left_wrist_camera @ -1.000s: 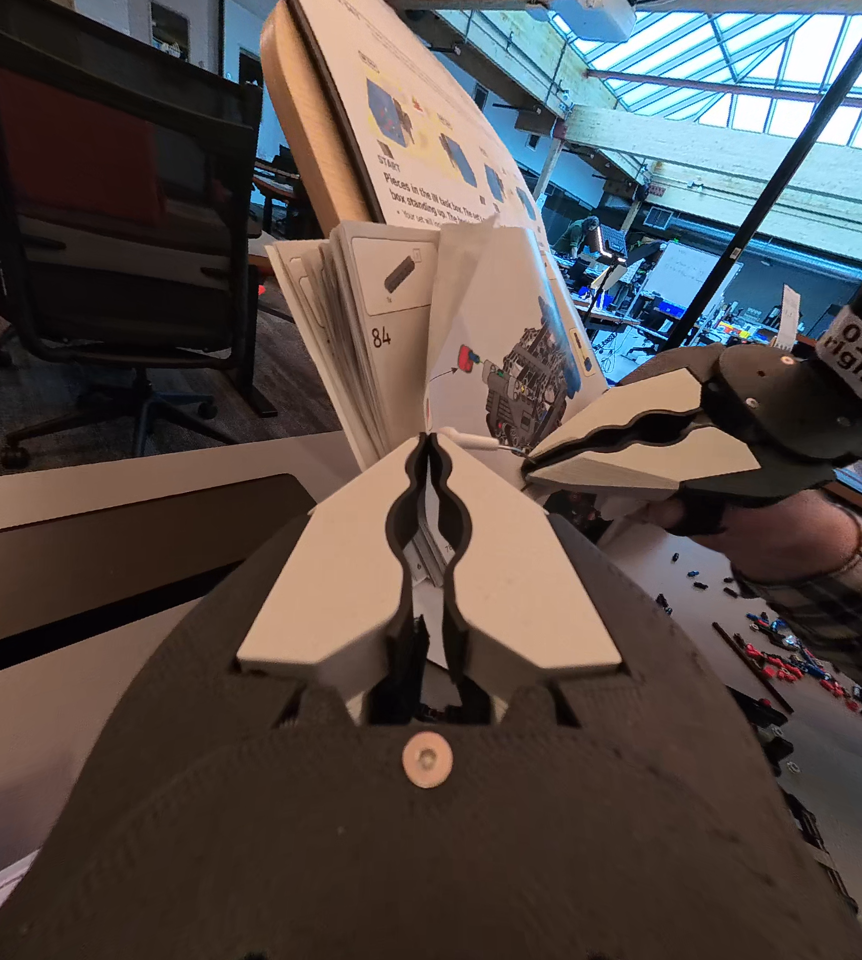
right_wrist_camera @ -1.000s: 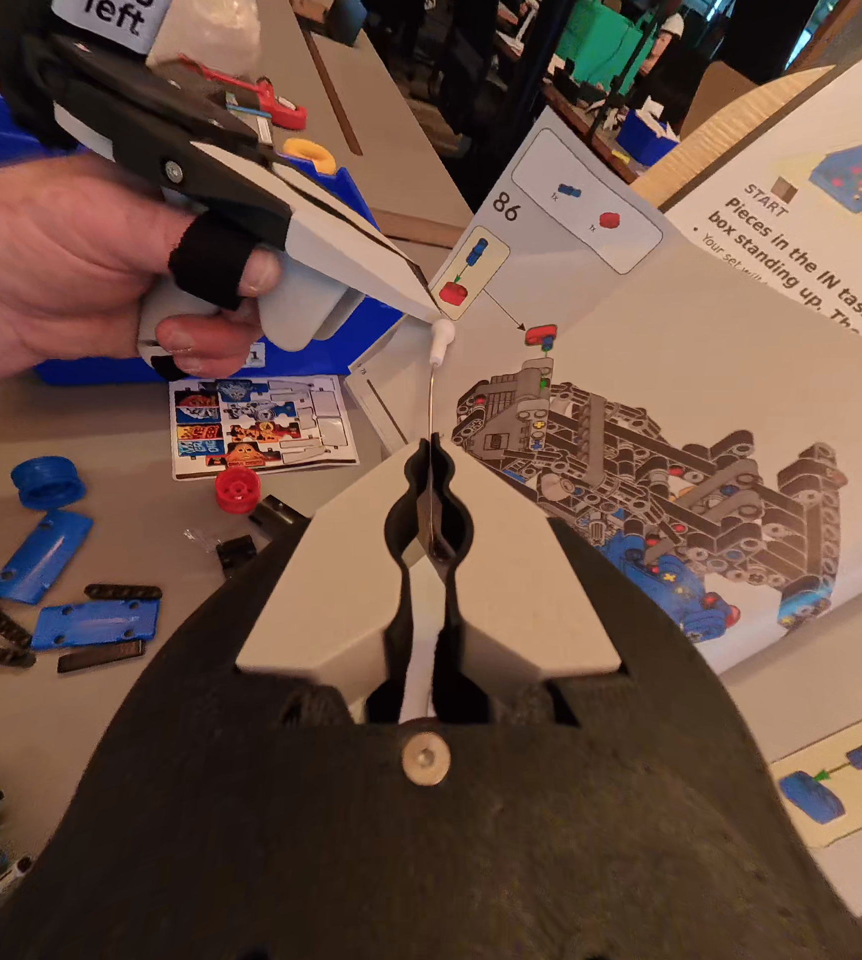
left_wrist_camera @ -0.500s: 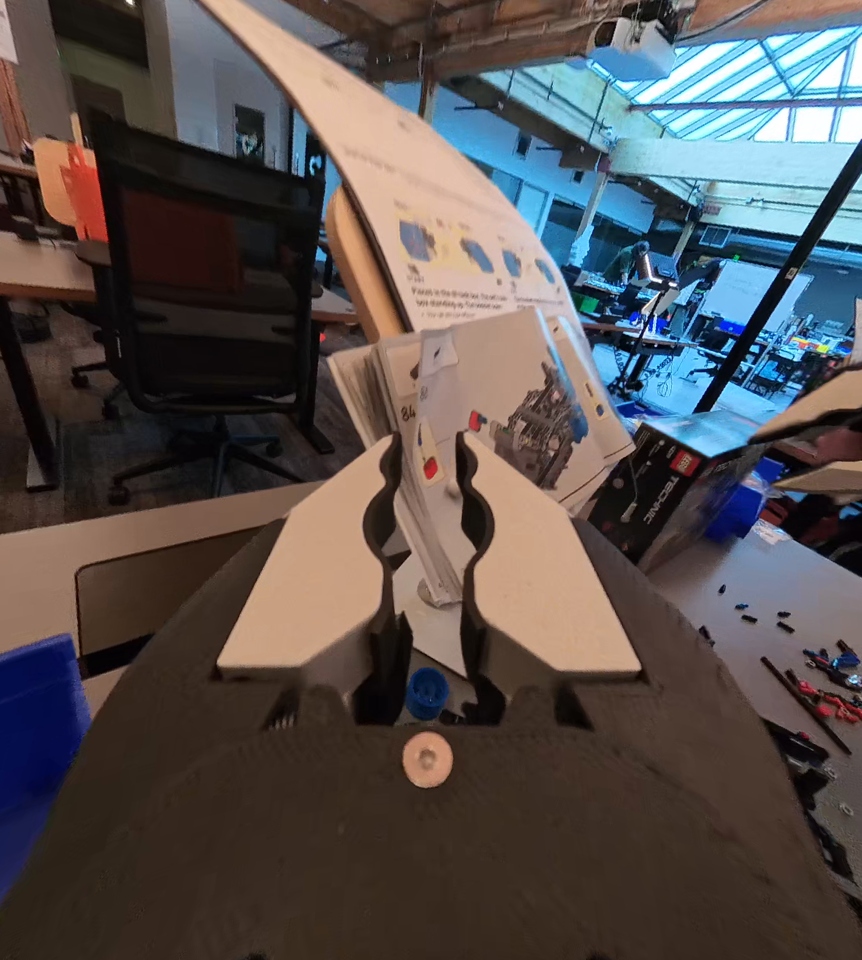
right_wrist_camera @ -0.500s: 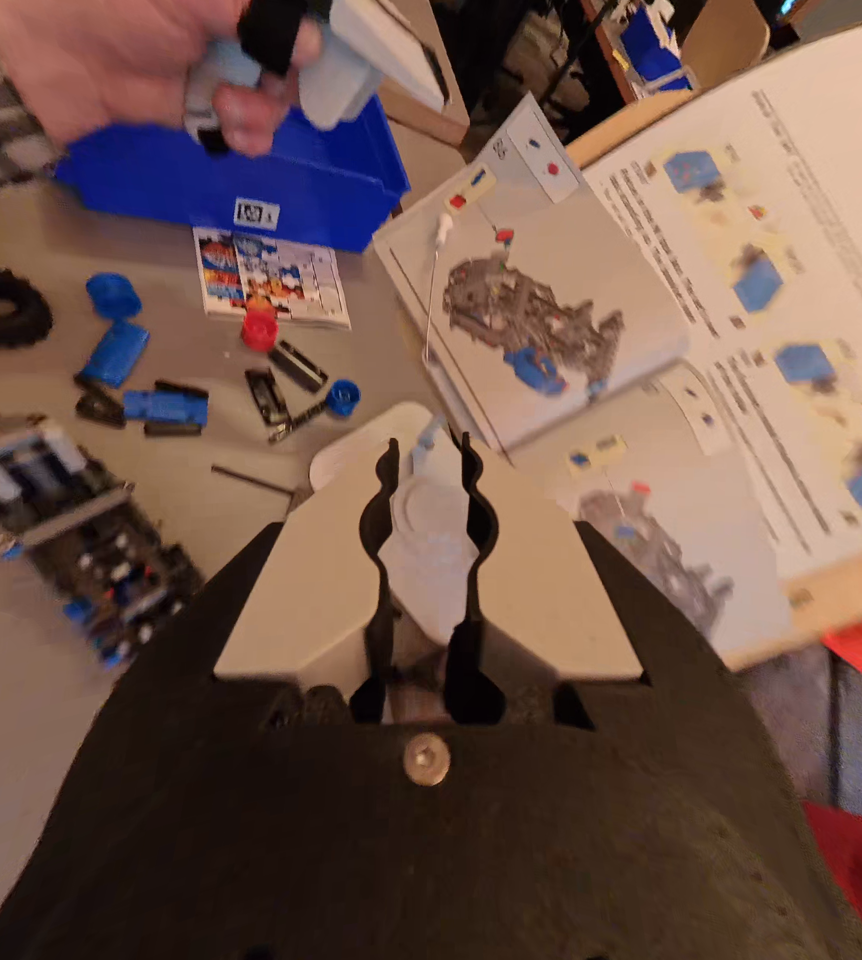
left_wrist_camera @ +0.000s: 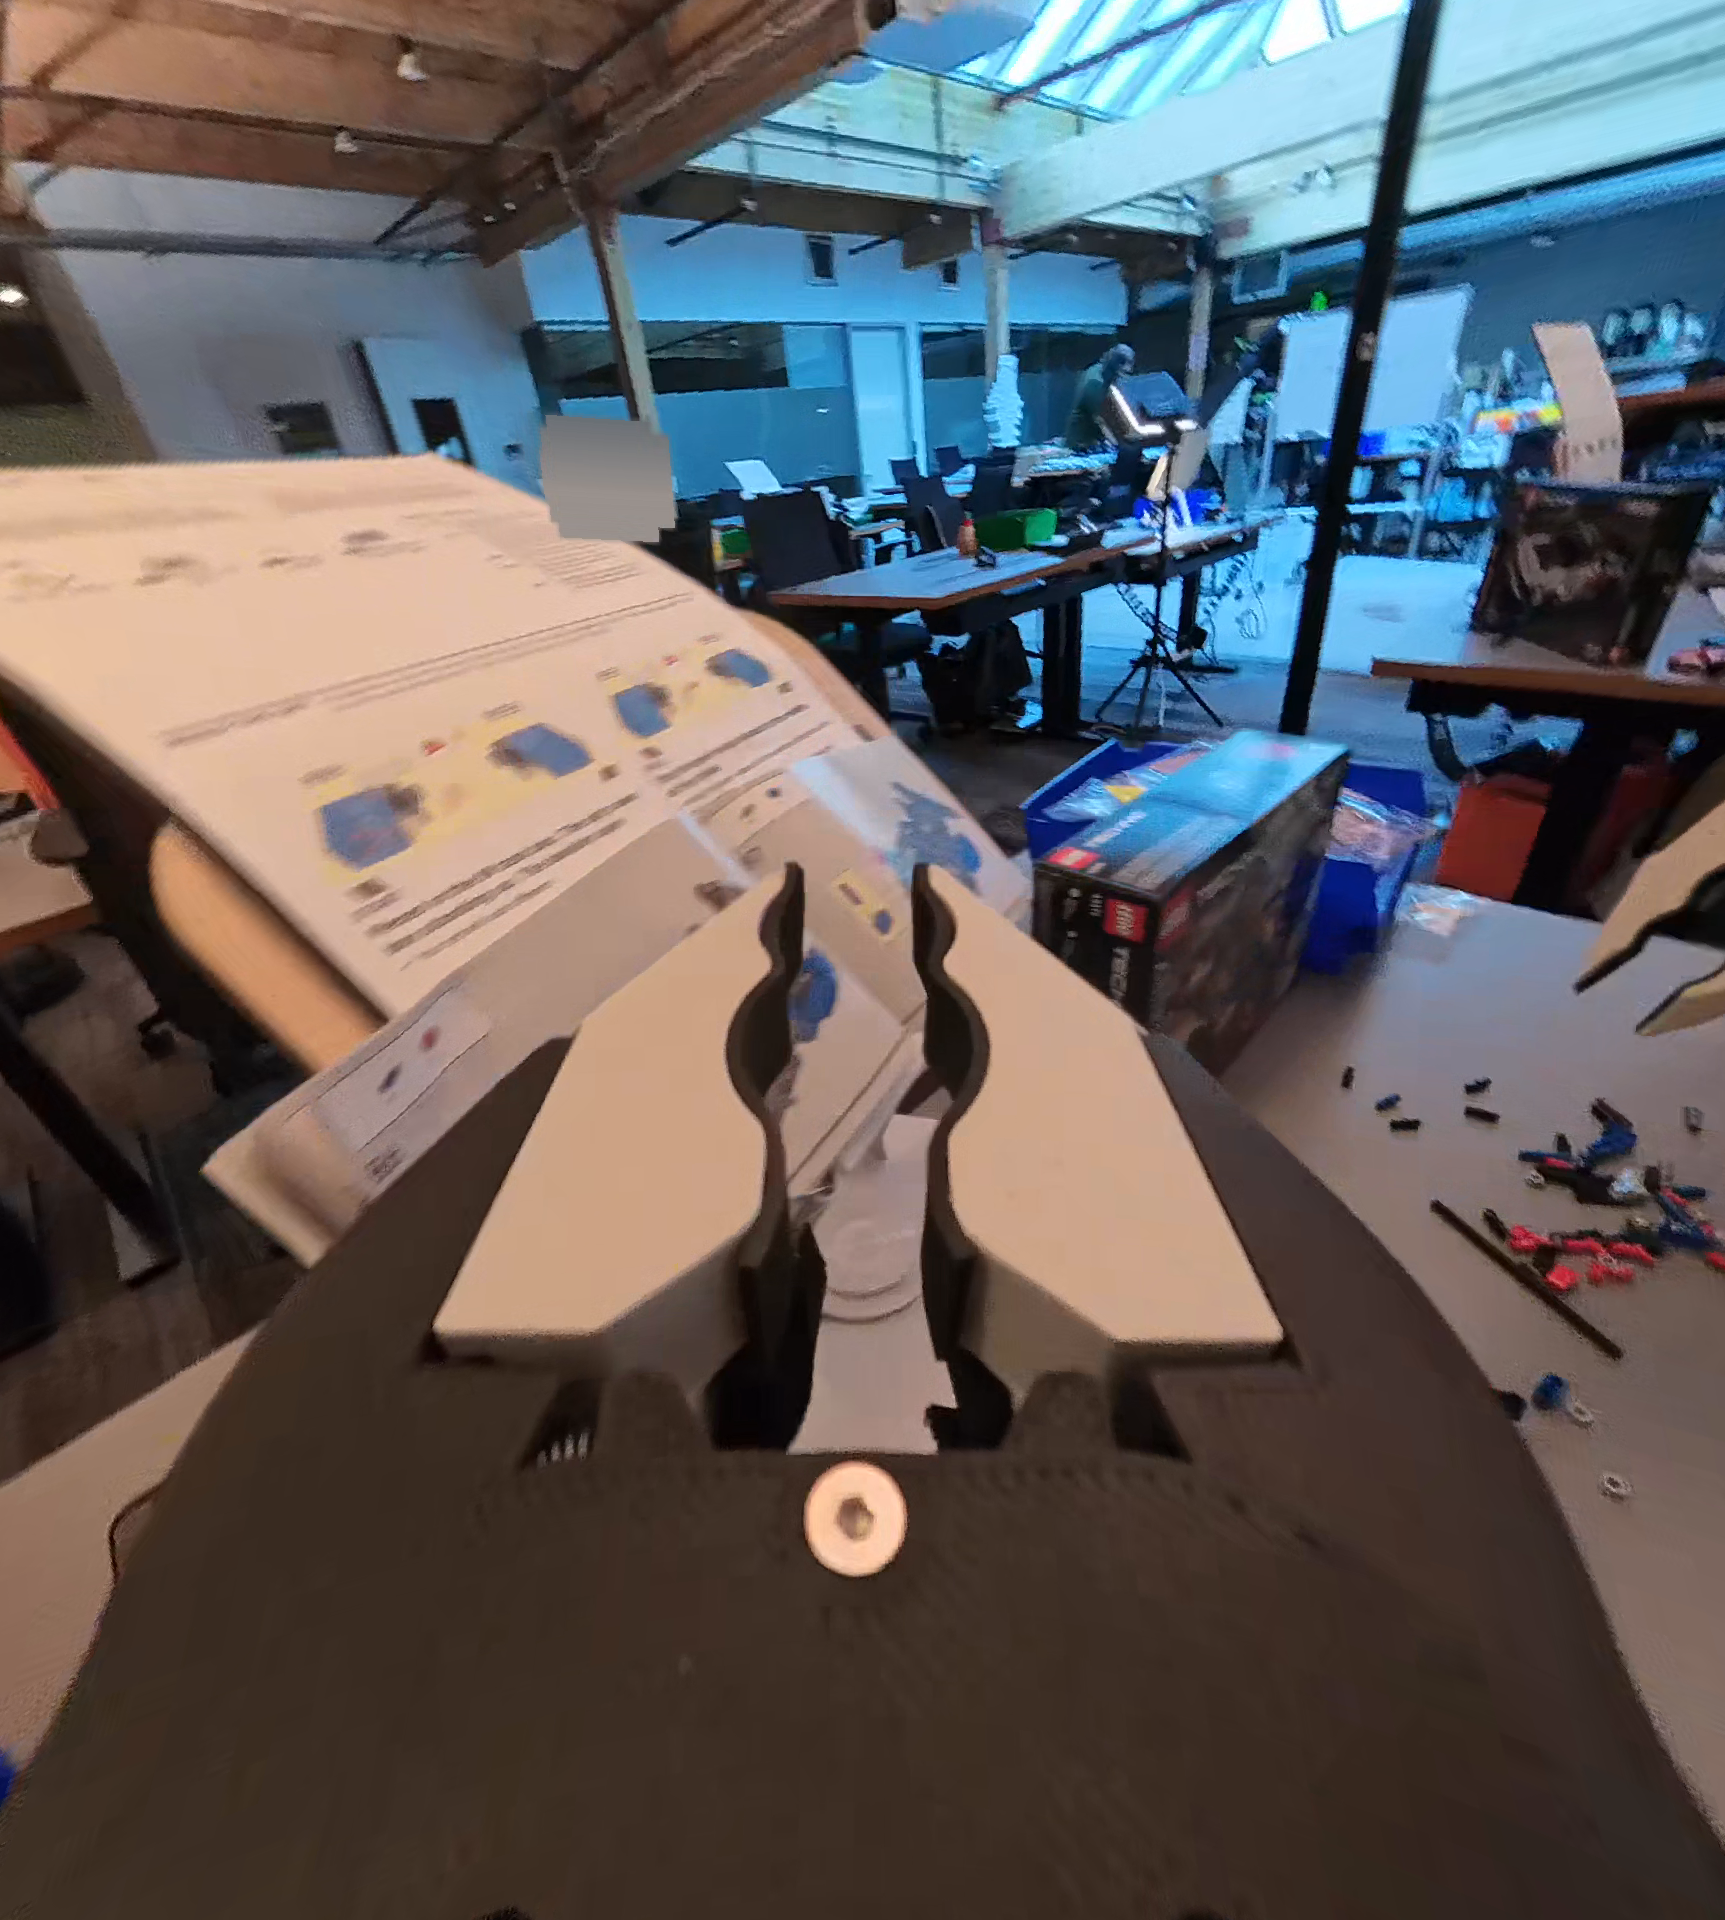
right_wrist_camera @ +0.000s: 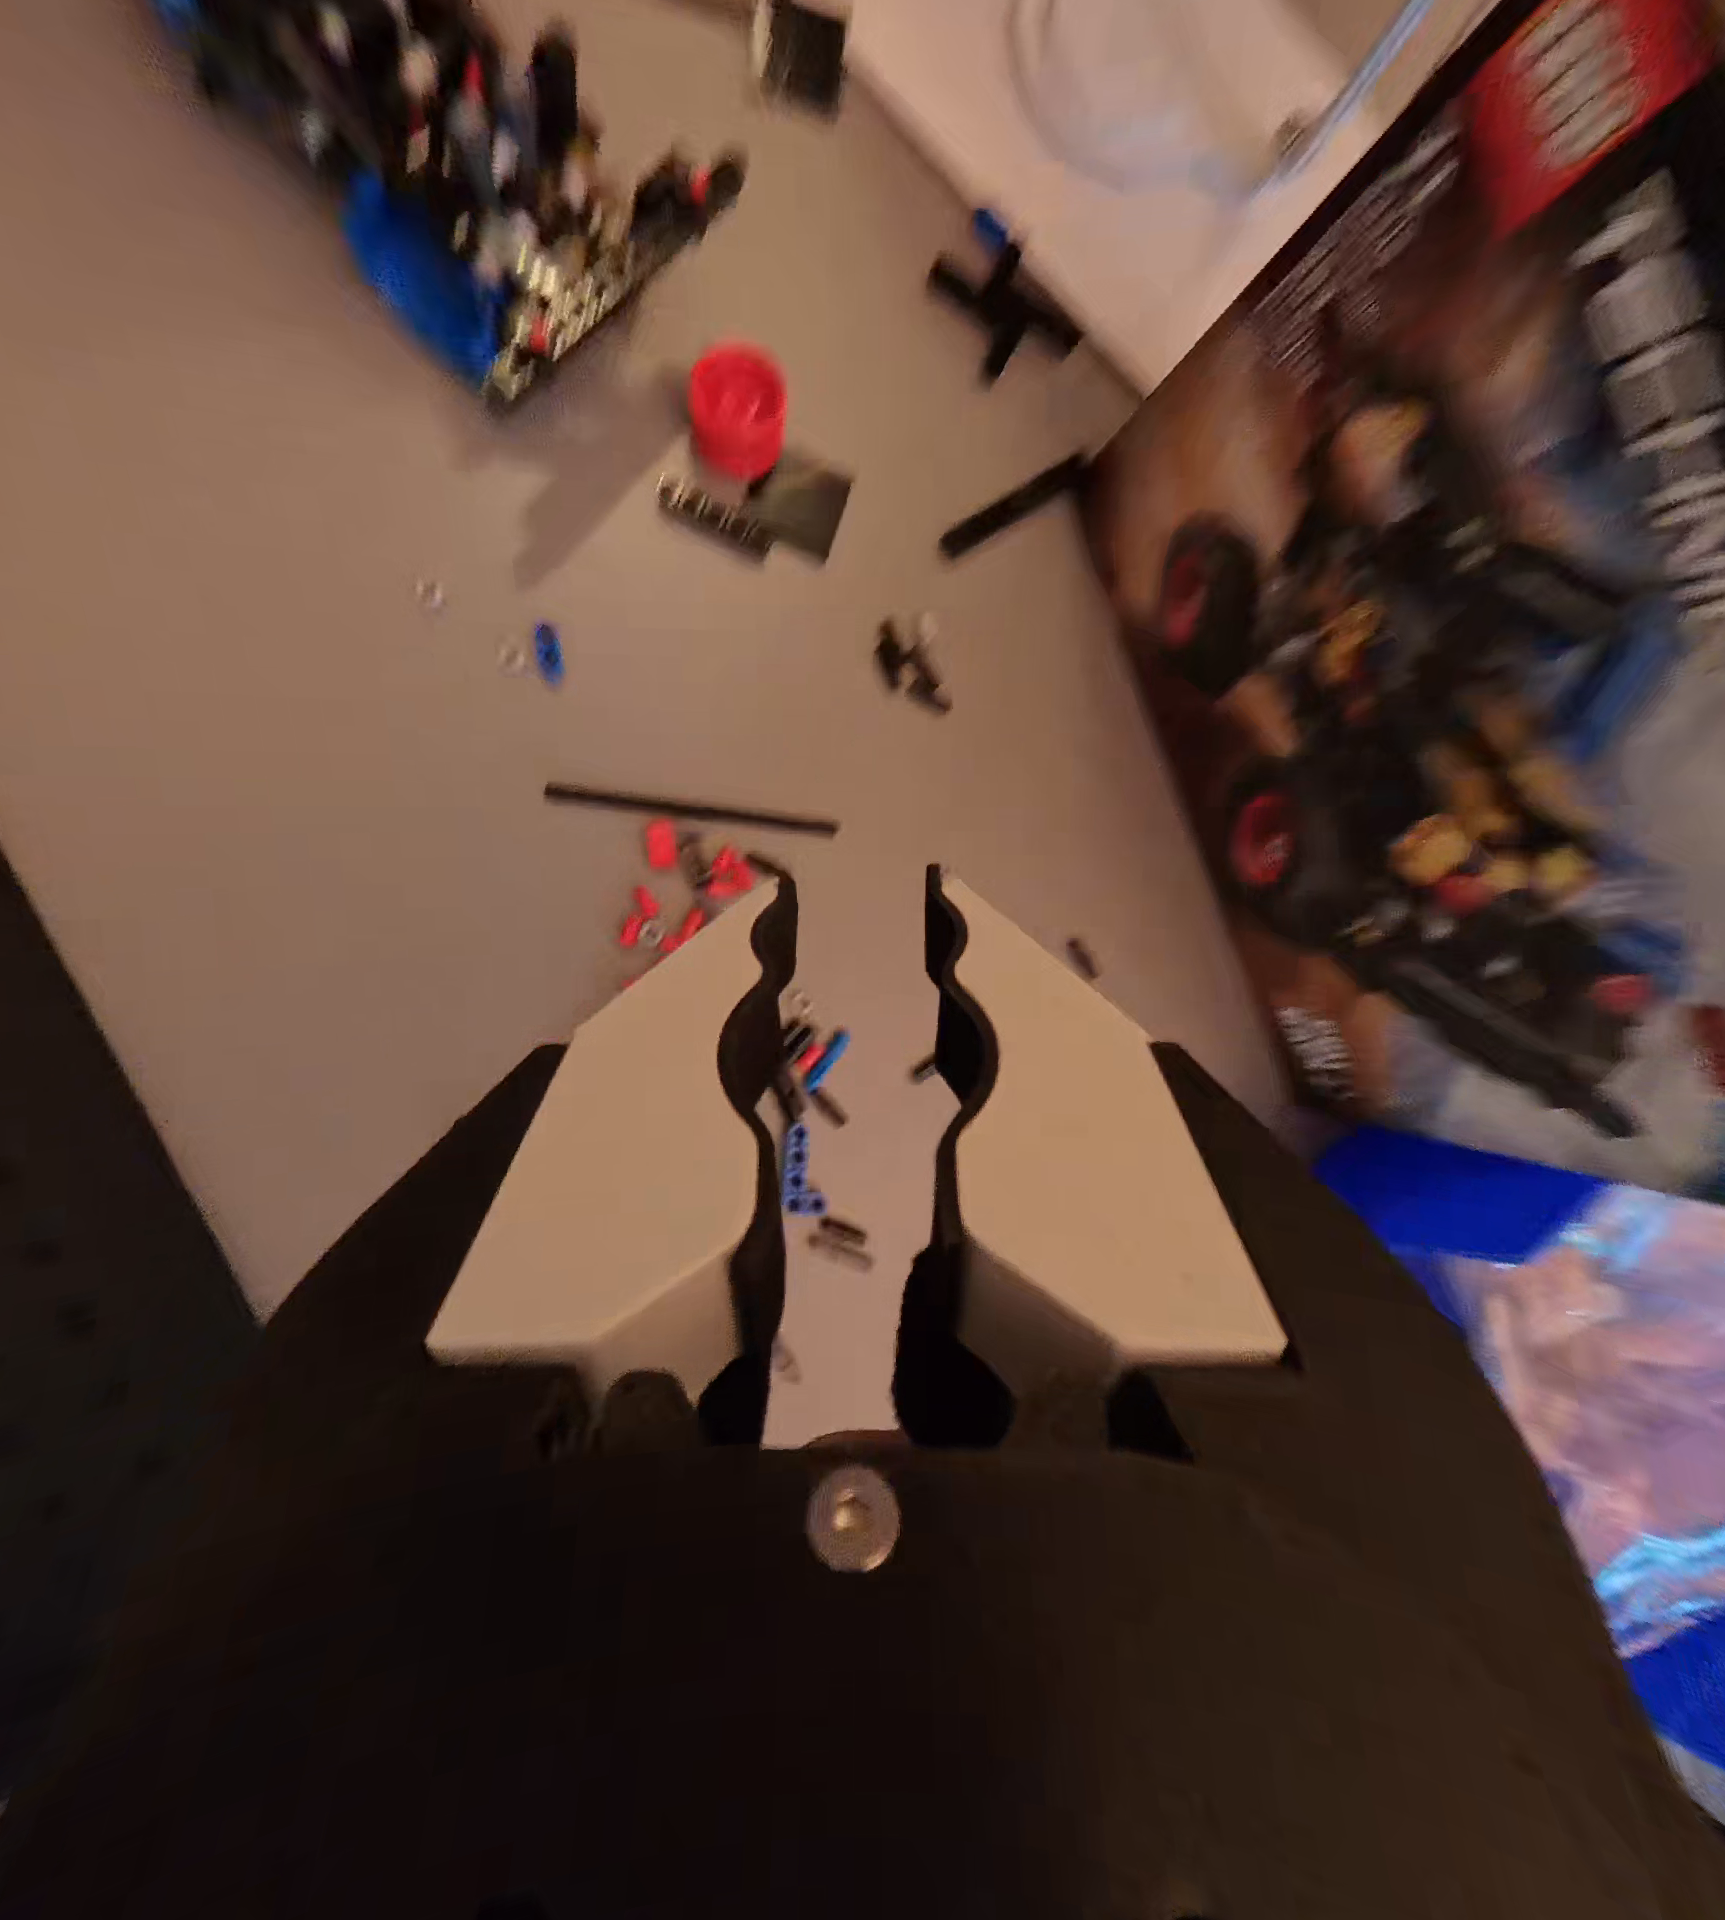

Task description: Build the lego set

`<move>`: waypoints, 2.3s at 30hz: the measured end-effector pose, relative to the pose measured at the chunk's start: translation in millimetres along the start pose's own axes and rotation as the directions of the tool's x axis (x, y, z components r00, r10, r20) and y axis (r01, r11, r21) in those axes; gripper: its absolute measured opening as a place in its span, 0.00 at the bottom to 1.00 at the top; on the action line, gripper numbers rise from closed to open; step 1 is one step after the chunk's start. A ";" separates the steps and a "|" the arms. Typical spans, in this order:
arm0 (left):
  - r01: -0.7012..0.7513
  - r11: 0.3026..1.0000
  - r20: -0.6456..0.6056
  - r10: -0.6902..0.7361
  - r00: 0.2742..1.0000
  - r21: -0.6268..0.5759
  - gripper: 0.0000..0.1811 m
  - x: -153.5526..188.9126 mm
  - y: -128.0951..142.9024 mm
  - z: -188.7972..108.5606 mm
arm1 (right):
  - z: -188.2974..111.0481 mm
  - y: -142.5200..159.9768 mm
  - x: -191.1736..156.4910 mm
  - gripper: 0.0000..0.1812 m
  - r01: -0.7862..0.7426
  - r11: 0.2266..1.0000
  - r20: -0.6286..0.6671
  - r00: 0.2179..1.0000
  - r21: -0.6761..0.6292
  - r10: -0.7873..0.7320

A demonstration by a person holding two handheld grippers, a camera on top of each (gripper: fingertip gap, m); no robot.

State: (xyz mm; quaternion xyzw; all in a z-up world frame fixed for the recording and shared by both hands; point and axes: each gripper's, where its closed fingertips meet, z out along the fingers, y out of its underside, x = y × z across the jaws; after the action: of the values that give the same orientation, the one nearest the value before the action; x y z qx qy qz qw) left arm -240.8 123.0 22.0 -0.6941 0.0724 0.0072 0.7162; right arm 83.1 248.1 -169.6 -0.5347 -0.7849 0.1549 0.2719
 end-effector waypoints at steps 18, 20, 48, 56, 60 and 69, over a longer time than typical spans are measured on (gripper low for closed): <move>-0.253 0.960 -0.123 0.238 0.963 -0.121 0.10 82.4 6.5 40.9 | 106.6 40.3 -65.9 0.04 -0.038 0.999 0.234 0.971 -0.035 0.045; -0.269 0.956 -0.110 0.256 0.960 -0.118 0.09 81.5 2.1 36.9 | 107.0 39.0 -66.4 0.03 -0.048 0.999 0.240 0.969 -0.016 0.051; -0.262 0.949 -0.267 0.211 0.940 -0.173 0.11 175.1 92.9 -49.0 | 44.9 -120.0 -121.3 0.03 -0.023 0.876 0.226 0.969 0.482 -0.099; -0.405 0.893 -0.434 0.290 0.853 -0.199 0.12 221.2 155.7 -38.3 | 63.6 -129.2 -134.5 0.03 -0.175 0.832 0.370 0.928 0.526 -0.039; -0.490 0.842 -0.464 0.349 0.814 -0.227 0.13 226.2 171.3 -42.4 | 68.2 -125.7 -137.6 0.03 -0.182 0.834 0.391 0.919 0.521 -0.043; -0.477 0.834 -0.418 0.342 0.841 -0.278 0.14 202.6 174.1 -54.9 | 78.2 -124.6 -146.4 0.03 -0.171 0.845 0.400 0.915 0.507 -0.055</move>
State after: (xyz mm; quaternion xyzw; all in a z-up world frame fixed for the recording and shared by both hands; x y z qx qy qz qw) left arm -64.8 56.4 -175.4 -0.7738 0.3458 0.0525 0.5281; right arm -16.3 69.2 -204.2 -0.4192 -0.7328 0.4801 0.2384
